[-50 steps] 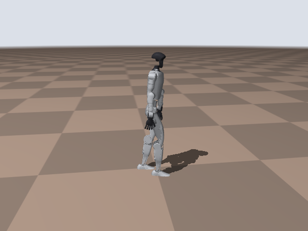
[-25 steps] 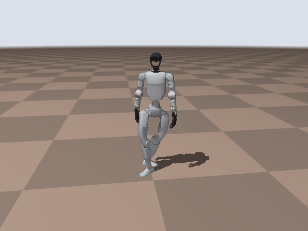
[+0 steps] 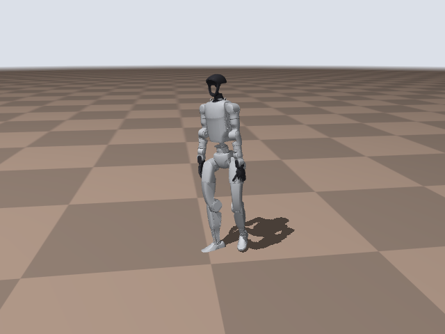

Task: In place motions

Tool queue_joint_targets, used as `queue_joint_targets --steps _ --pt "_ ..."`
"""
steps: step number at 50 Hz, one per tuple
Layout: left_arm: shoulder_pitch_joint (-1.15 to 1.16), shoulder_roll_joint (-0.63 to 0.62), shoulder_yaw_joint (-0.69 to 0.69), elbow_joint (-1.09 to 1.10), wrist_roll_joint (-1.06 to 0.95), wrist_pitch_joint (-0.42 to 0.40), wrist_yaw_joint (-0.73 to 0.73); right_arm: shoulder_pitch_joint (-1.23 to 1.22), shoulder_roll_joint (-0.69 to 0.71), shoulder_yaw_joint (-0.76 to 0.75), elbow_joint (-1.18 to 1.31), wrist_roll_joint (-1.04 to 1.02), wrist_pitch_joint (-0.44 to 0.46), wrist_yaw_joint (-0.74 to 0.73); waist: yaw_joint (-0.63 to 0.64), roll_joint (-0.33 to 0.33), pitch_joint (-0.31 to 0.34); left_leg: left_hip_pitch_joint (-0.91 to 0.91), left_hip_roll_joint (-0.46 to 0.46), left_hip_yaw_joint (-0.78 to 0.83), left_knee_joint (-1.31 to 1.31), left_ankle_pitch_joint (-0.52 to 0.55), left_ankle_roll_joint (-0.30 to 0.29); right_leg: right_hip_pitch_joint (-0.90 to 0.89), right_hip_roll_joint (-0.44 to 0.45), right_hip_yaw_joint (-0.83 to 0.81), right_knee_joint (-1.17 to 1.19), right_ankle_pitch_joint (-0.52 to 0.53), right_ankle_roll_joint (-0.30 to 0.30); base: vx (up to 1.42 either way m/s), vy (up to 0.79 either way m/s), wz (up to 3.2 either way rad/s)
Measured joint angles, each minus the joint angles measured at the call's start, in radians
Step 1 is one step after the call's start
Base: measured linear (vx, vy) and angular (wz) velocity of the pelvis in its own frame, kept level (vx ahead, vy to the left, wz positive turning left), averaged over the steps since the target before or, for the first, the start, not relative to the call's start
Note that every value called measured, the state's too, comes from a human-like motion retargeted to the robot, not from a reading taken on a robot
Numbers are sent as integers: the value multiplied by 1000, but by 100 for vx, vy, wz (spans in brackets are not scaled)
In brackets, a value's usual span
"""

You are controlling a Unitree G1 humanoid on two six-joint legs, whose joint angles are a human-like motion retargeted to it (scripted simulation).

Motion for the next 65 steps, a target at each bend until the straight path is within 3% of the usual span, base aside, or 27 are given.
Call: queue_joint_targets --steps 3,5,8,12,17,20,22,25,27,29,31,36,39,42,45,47,50,52,53,55,57,60,62,65 --pt "10 -2 0 -6 -4 -1 5 -8 18 8 -22 70 -13 28 46 40 36 45 0 -44 -279 31 -89 44 88 34 -23 10 -6 4 1 -185" --pt "22 -8 0 -18 -5 -1 -2 -4 21 14 -26 105 -19 47 55 52 39 73 -6 -8 -411 71 -14 59 109 80 -21 11 -2 16 -3 -90" --pt "34 -21 8 -37 3 1 -21 14 15 33 -14 85 -18 43 -27 98 -4 49 26 -15 -376 45 -59 36 117 45 -18 4 6 9 -7 29" --pt "-9 -20 -23 -69 25 -5 -35 37 3 26 19 100 -41 -18 -27 95 48 82 17 -30 -402 60 -71 70 112 25 -4 -6 10 -6 -14 7" --pt "-18 -20 -78 -113 61 -15 -40 91 -9 -37 110 142 -36 -60 25 106 18 44 3 -107 -419 73 -73 51 104 7 79 -58 28 12 -32 66" --pt "-39 -20 -96 -119 45 -23 -51 101 -10 -76 166 208 -29 -79 -15 135 32 3 -2 -242 -417 98 -69 23 89 -3 154 -53 51 0 -35 211" --pt "-56 -15 -94 -120 52 -17 -74 96 -12 -91 202 259 -26 -69 -68 154 50 -23 -22 -361 -416 124 -62 -24 91 130 200 -30 56 -6 -34 289" --pt "-65 -7 -98 -128 70 -14 -73 98 -16 -115 238 306 -18 -43 -87 143 81 -35 -79 -498 -417 167 -55 -51 144 457 208 -17 99 -8 -34 258" --pt "-70 2 -107 -134 70 -19 -67 99 -22 -124 249 312 -13 -24 -71 129 99 -42 -121 -575 -416 193 -52 -31 137 485 185 -35 123 -9 -41 228" --pt "-75 11 -108 -135 70 -20 -68 107 -28 -123 248 295 -6 -12 -20 114 104 -53 -148 -601 -422 213 -48 8 89 296 144 -53 86 -6 -45 184" --pt "-73 16 -103 -136 74 -17 -68 114 -36 -118 240 265 2 -2 63 90 106 -64 -166 -588 -437 221 -47 37 77 218 122 -63 73 -2 -40 140" --pt "-57 26 -66 -113 20 -21 -43 120 -58 -108 182 153 18 -14 125 67 119 -93 -154 -479 -482 155 -30 96 17 -25 89 -77 100 12 -46 258" --pt "-46 36 -32 -85 -6 -14 -40 132 -75 -112 146 115 1 -39 89 63 96 -97 -81 -168 -511 67 -34 141 7 -211 44 -89 118 25 -45 354" --pt "-39 49 -5 -64 -9 -14 -31 143 -90 -130 137 136 -25 -57 49 58 72 -67 0 224 -515 10 -83 178 6 -383 10 -102 147 26 -46 368" --pt "-26 59 12 -52 -15 -19 -24 151 -99 -159 149 174 -23 -55 32 37 48 -14 52 575 -475 8 -126 215 5 -538 -18 -112 183 27 -50 333" --pt "-14 64 24 -44 -21 -25 -21 152 -102 -175 162 191 -10 -48 22 16 25 14 57 703 -427 22 -120 230 3 -618 -33 -116 210 33 -57 319" --pt "13 72 48 -23 -27 -40 -4 157 -103 -192 172 180 13 -43 4 10 -17 2 42 638 -389 61 -114 245 17 -731 -42 -119 254 40 -62 292" --pt "39 70 60 -7 -31 -45 15 170 -104 -198 169 165 12 -52 33 22 -36 41 33 643 -448 80 -187 265 47 -798 -32 -122 277 42 -58 200" --pt "53 65 69 2 -33 -45 24 176 -106 -198 168 159 9 -55 49 16 -47 44 7 648 -473 95 -155 276 45 -822 -26 -116 288 42 -61 175" --pt "73 58 85 22 -42 -43 35 176 -103 -197 161 152 9 -57 64 15 -58 -6 -39 444 -508 119 -115 296 50 -881 -12 -98 306 27 -55 179" --pt "78 50 99 41 -66 -40 43 167 -94 -188 139 163 3 -58 82 18 -22 29 -33 482 -520 129 -110 334 62 -903 5 -69 311 14 -53 143" --pt "81 45 119 56 -79 -40 46 148 -83 -167 99 189 -30 -24 131 14 24 61 -37 409 -530 124 -108 399 68 -917 39 -11 326 28 -50 107" --pt "103 41 134 61 -70 -41 46 144 -70 -171 74 168 -42 5 133 35 15 71 -25 365 -540 118 -111 423 75 -932 87 57 318 40 -41 132" --pt "139 31 150 67 -80 -45 46 142 -49 -163 37 155 -54 4 127 123 -2 66 62 293 -551 120 -122 418 40 -844 292 164 233 34 -39 113"
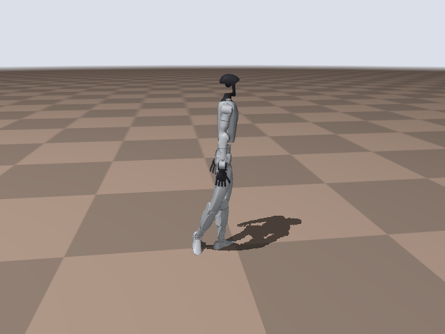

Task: In place motions

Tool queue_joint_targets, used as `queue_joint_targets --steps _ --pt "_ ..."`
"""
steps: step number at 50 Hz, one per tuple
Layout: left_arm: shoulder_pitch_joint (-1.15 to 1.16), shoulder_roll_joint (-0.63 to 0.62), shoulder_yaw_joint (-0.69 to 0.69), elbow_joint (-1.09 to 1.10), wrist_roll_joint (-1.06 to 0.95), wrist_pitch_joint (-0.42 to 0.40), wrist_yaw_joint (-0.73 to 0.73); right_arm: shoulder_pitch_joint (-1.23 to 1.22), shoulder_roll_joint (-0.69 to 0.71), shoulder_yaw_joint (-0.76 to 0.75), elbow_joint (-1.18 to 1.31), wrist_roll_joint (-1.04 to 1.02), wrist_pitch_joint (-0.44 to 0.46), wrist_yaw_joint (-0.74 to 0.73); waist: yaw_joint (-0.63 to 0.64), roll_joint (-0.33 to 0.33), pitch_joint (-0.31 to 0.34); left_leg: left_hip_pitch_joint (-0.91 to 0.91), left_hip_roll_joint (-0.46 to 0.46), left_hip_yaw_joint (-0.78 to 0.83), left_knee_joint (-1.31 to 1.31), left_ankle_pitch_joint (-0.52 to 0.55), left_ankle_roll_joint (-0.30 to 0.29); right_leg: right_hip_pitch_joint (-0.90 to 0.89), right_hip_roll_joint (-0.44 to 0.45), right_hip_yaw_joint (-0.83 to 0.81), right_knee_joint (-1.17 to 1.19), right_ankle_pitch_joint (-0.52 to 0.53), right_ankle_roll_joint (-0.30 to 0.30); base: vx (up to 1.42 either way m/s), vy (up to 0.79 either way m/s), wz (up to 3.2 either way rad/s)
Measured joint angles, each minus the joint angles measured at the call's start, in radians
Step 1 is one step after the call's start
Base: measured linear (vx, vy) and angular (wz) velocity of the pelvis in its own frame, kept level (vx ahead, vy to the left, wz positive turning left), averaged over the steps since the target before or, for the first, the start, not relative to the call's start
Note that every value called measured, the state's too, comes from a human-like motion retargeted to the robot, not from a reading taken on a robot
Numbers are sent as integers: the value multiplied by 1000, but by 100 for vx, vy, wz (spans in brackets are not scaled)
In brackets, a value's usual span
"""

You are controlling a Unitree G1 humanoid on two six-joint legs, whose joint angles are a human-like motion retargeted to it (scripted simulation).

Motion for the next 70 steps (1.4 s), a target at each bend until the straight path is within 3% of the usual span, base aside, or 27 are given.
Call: queue_joint_targets --steps 2,4,6,8,11,15,20,22,26,28,30,32,38,46,58,62,65,67,70 --pt "-5 -1 19 6 -7 7 -10 -20 6 33 -19 11 -5 15 -45 41 17 1 25 -64 -14 5 -1 -81 -93 159 251 -15 -59 9 -39 132" --pt "-24 4 30 6 0 19 -25 -43 17 61 -39 17 7 40 -67 24 27 -4 -6 -98 -35 17 8 -241 -142 422 428 -96 -5 -10 -47 99" --pt "-46 8 19 -5 10 24 -34 -60 33 74 -58 21 11 54 -73 -2 35 -16 -31 -128 -47 29 13 -421 -87 717 508 -144 63 -23 -49 96" --pt "-67 12 -12 -29 17 19 -39 -72 43 89 -80 31 4 58 -88 -9 55 -33 -33 -178 -44 39 15 -531 -29 873 529 -173 82 -29 -50 130" --pt "-104 16 -66 -75 27 15 -61 -86 47 120 -113 27 -7 53 -119 -9 78 -67 -33 -259 -34 51 14 -605 -35 913 463 -229 31 -31 -44 138" --pt "-140 -1 -111 -130 55 11 -86 -82 43 142 -118 -14 -14 27 -140 -31 87 -75 -65 -339 -38 62 10 -625 -16 982 168 -294 -42 -21 -35 128" --pt "-161 -41 -144 -149 53 1 -118 -58 43 130 -41 -18 -7 6 -149 -104 112 13 -159 -443 -41 61 19 -535 44 1250 -170 -239 -41 1 -15 130" --pt "-177 -43 -157 -133 91 18 -147 -47 47 99 9 -14 2 15 -81 -123 76 3 -173 -436 -29 59 22 -504 -38 996 -178 -235 -27 1 -7 39" --pt "-187 -62 -239 -108 152 26 -90 -38 49 47 68 23 28 19 -15 -113 85 13 -161 -497 4 62 33 -426 -41 926 -228 -232 -13 -5 -8 76" --pt "-186 -54 -289 -101 154 1 -86 -32 51 46 73 22 28 6 -40 -100 81 21 -158 -550 15 58 35 -379 -28 871 -269 -220 -9 13 -6 131" --pt "-175 -47 -288 -109 188 -1 -96 -23 52 59 76 -4 28 -17 -96 -89 38 8 -165 -602 20 54 34 -348 -16 806 -318 -214 -11 25 -3 132" --pt "-155 -43 -259 -117 243 13 -111 -13 53 67 83 -22 33 -32 -105 -91 -16 -4 -173 -605 17 52 30 -354 -11 800 -321 -229 -21 20 -2 57" --pt "-175 -41 -253 -59 201 27 -101 -38 62 76 68 -25 43 29 -119 -102 -9 31 -174 -650 14 61 22 -311 -4 747 -326 -234 -35 2 0 44" --pt "-156 -43 -214 -46 201 37 -128 -58 66 113 28 -57 38 34 -84 -93 -51 36 -157 -621 6 34 16 -325 12 788 -316 -237 -40 4 0 -26" --pt "-133 -33 -192 -67 188 34 -122 -80 57 168 93 -70 42 -17 -87 -77 -22 37 -144 -607 7 30 -6 -327 21 789 -319 -217 -51 -8 0 -3" --pt "-135 -28 -174 -88 170 36 -135 -86 40 168 117 -88 50 -69 -104 -71 8 16 -143 -598 63 -31 -58 -325 12 775 -319 -217 -46 -19 3 38" --pt "-146 -22 -179 -95 160 38 -125 -74 27 154 114 -77 47 -64 -103 -83 32 4 -105 -444 123 -61 -76 -319 -6 757 -324 -209 -44 -16 -1 37" --pt "-148 -22 -177 -96 155 38 -117 -66 17 148 115 -72 47 -46 -84 -101 38 14 -76 -338 143 -48 -28 -320 -27 765 -325 -200 -44 -3 -1 -1" --pt "-135 -27 -167 -95 139 25 -106 -60 5 134 125 -92 55 -38 -106 -104 33 25 -76 -365 144 -30 47 -314 -44 738 -325 -197 -42 10 -5 28"
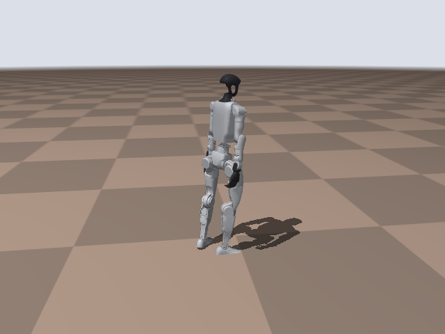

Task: In place motions

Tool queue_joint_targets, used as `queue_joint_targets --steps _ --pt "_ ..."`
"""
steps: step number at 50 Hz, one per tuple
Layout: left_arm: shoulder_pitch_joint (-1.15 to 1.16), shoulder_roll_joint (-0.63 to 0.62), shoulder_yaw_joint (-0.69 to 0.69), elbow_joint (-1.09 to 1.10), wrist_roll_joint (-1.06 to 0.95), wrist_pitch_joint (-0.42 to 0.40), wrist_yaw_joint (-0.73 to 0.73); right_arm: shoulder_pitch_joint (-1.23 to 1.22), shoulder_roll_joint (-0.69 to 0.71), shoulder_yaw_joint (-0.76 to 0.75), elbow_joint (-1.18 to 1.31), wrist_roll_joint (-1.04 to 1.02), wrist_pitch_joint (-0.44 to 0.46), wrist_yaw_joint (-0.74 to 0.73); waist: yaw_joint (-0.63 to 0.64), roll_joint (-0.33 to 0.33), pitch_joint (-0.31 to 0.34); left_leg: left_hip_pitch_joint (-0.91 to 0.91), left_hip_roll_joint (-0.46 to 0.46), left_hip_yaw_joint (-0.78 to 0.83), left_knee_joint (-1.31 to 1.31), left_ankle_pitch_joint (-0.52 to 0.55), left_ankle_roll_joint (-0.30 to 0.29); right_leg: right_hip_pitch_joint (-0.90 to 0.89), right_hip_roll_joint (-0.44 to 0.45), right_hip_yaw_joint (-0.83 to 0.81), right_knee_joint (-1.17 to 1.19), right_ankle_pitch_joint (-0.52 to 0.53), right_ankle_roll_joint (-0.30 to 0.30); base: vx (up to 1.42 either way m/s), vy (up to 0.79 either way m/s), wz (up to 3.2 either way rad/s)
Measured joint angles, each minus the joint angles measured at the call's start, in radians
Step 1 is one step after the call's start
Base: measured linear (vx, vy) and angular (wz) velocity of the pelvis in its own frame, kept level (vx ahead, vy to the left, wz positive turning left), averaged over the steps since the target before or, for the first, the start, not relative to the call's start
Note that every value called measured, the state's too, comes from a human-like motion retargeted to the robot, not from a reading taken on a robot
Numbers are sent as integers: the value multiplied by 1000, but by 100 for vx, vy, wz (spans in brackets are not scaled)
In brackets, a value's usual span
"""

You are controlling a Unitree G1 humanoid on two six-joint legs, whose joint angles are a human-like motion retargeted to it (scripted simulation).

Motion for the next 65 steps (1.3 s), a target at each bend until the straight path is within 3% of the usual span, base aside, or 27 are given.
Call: queue_joint_targets --steps 2,4,10,15,25,30,39,56,65 --pt "16 -3 9 -2 -17 -14 16 0 -7 -2 9 -10 4 -6 -3 11 -1 2 24 -42 -19 47 -45 5 8 8 1 2 -1 21 -3 -28" --pt "31 -9 16 2 -20 -14 17 3 -14 -10 16 -13 6 -5 11 22 -14 7 43 -31 -45 26 -93 1 14 35 3 6 3 33 -3 -73" --pt "59 -19 58 41 21 34 -34 11 0 -32 25 28 12 -6 -25 70 -94 6 37 -1 -150 44 -103 -40 23 60 7 12 19 29 -10 -28" --pt "67 1 42 -2 35 27 -50 11 26 -42 23 101 1 2 -31 72 -84 32 10 -8 -182 46 -84 -22 16 50 2 19 26 19 -19 5" --pt "65 32 114 -64 -6 24 -75 27 37 13 15 -35 46 15 89 37 -99 22 -23 -14 -181 57 -59 23 -11 41 6 2 57 41 -26 8" --pt "46 46 123 -59 -14 30 -67 39 35 -8 28 -50 47 7 73 10 -117 -23 -75 -166 -171 87 -38 69 -41 -103 -6 -5 72 42 -14 157" --pt "54 37 111 -24 -5 31 -46 62 20 -53 43 -23 41 10 194 -47 -107 -38 -156 -334 -168 132 -20 171 -68 -253 -18 -25 104 40 -5 113" --pt "111 22 160 83 -63 38 25 18 44 -25 -44 -31 18 41 306 -75 -88 -46 -227 -486 -180 192 -14 273 -66 -446 1 -45 146 18 1 78" --pt "86 8 175 90 -103 33 32 9 71 25 -63 -60 10 58 341 -79 -76 -56 -217 -462 -175 192 -23 274 -67 -437 7 -35 142 -2 -3 -3"
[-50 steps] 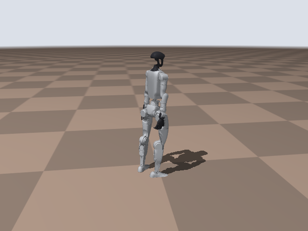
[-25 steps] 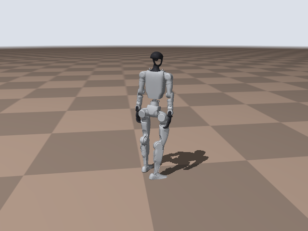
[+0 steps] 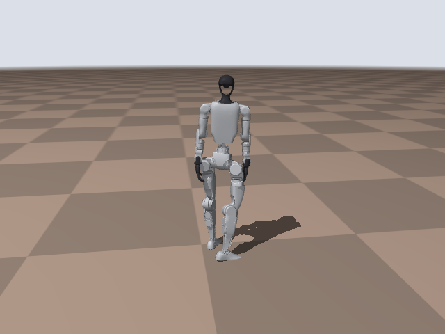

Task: In place motions

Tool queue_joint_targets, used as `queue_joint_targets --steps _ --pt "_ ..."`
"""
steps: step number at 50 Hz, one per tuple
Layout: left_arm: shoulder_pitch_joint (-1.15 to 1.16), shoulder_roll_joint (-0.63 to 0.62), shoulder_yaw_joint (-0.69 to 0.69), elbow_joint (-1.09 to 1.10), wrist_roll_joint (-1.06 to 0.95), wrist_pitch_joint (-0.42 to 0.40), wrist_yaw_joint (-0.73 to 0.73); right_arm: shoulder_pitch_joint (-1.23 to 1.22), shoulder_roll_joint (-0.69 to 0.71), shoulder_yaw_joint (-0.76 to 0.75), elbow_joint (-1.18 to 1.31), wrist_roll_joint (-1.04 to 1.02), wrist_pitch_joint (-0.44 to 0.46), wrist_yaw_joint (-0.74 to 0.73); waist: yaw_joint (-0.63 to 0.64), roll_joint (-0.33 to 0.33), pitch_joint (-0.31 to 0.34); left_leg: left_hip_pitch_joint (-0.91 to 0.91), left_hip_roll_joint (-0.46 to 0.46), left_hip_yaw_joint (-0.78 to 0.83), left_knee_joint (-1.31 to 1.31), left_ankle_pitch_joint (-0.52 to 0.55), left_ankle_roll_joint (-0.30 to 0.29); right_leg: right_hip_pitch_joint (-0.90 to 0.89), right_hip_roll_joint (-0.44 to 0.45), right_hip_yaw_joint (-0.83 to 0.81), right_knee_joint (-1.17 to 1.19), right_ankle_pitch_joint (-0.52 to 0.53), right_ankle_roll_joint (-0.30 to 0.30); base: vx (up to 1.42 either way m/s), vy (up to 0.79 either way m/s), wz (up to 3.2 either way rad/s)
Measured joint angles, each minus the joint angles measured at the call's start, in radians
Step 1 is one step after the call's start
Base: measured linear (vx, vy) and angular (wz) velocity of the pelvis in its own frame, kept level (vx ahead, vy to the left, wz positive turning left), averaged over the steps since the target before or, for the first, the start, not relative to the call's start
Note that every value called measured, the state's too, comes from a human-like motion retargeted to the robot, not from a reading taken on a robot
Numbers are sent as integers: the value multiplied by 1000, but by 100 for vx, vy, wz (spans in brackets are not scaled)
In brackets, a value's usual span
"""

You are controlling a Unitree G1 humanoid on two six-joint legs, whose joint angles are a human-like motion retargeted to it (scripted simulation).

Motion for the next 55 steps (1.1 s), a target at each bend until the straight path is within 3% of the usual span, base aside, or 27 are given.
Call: queue_joint_targets --steps 10,23,37,47,55 --pt "-29 17 4 -5 -23 -3 3 11 3 61 5 -56 -1 -27 -61 14 -8 12 38 80 -4 -34 12 -57 0 113 -4 22 -31 -26 -3 -65" --pt "-60 18 -43 -30 10 1 -33 6 -41 27 49 13 2 -47 -208 56 -32 57 119 265 -13 -120 6 -182 21 337 -17 79 -89 -44 17 -110" --pt "-35 -21 -31 -73 -12 4 -63 -32 -74 29 168 42 27 -53 -378 152 -31 140 221 508 -35 -176 -30 -284 86 561 16 110 -129 -23 28 -94" --pt "-23 -2 -52 -83 32 9 -62 -18 -59 16 152 55 28 -6 -410 166 -27 164 248 576 -41 -185 -49 -307 122 612 16 122 -152 -6 8 -33" --pt "-23 -3 -40 -81 13 11 -82 -14 -55 28 133 27 32 -29 -438 163 -21 154 251 519 -41 -172 -48 -302 110 562 13 132 -152 1 -8 33"
